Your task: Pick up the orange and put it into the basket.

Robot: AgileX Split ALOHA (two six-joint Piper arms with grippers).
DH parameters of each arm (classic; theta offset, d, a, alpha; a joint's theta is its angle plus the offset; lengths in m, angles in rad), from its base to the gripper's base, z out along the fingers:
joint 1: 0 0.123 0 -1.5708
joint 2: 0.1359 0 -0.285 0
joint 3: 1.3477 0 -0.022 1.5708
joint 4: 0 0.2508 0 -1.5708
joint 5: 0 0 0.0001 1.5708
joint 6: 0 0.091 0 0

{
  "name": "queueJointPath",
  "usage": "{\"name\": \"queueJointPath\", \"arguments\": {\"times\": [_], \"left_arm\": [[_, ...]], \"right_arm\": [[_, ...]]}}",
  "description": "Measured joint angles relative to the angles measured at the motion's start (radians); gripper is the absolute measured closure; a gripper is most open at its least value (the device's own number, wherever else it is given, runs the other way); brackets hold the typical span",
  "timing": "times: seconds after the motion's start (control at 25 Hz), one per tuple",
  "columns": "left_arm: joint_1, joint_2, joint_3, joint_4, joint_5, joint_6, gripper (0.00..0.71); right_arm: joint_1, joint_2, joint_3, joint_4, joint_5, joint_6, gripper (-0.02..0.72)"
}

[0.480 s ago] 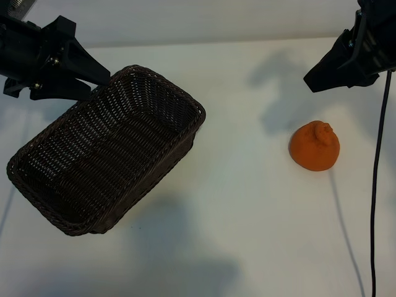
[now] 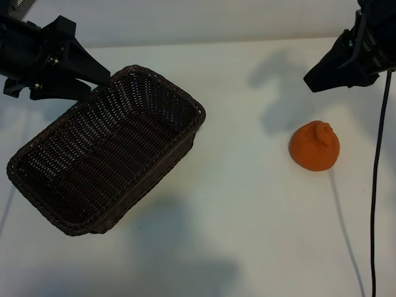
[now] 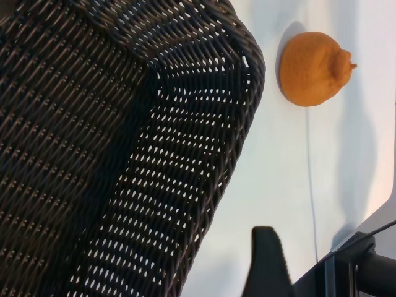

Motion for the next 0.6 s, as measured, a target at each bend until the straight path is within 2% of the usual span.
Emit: {"name": "queueJointPath", "arguments": {"times": [0.44, 0.6], "left_arm": [[0.0, 0.0, 0.0, 0.0, 0.0, 0.0, 0.19], [0.0, 0.0, 0.0, 0.0, -0.032, 0.0, 0.19]], "right_arm": [[0.0, 0.0, 0.0, 0.0, 0.0, 0.0, 0.27], [0.0, 0.0, 0.0, 0.001, 0.0, 0.0, 0.27]]}}
